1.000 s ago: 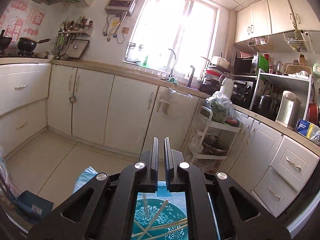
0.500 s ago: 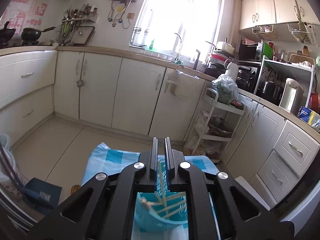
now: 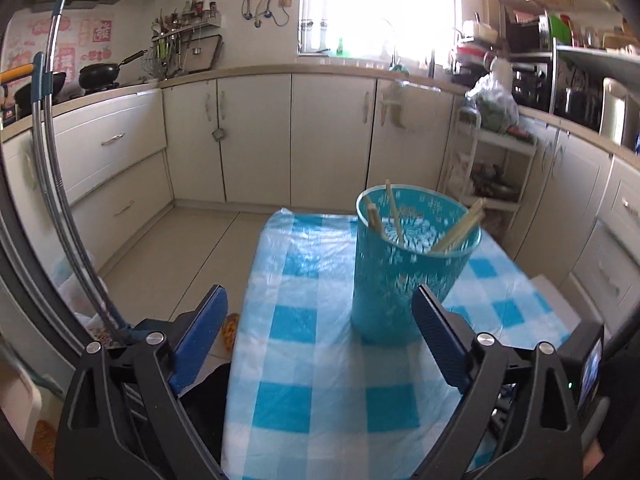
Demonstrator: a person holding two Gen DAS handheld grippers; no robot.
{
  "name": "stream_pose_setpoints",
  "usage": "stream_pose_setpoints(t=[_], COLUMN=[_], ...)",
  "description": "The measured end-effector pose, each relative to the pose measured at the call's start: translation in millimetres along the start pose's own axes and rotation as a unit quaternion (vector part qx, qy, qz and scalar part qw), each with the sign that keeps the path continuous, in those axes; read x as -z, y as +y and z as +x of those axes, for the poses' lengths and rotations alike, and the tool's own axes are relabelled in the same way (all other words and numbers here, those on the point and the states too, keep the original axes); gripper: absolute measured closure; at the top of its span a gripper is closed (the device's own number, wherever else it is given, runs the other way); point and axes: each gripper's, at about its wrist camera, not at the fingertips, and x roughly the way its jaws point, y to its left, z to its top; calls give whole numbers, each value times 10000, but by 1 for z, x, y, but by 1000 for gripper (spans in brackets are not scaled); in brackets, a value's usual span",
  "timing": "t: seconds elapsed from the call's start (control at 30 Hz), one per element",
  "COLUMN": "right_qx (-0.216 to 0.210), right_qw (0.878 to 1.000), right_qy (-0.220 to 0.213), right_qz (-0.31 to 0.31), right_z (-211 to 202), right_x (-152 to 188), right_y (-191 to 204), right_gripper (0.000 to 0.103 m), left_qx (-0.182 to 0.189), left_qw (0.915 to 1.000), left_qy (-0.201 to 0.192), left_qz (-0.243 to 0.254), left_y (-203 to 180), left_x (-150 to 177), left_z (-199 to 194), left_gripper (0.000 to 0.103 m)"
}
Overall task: Organize utensils
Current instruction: 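Lift the gripped chopstick with the right tool over the basket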
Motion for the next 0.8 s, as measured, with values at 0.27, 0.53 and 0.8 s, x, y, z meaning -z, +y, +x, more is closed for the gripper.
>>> stream_pose_setpoints(t=[0.27, 0.53, 0.8], right_qx=[-561, -1619, -2195], right_qw=[9954, 9746, 9501], right_qy=[72, -581, -1477], right_qz=[774, 1431, 1655], right_z=[-3, -41, -92], right_x=[1, -10, -56], right_y=[-21, -39, -35], right_gripper=[97, 97, 97], left_qx=[58, 55, 59], left_qw=[9997, 9994, 9991], left_qy=[221, 324, 420], left_qz=[125, 105, 93], left_y=[-3, -3, -4], left_x=[14, 17, 18], left_z=[-10, -13, -12], left_gripper=[12, 11, 10])
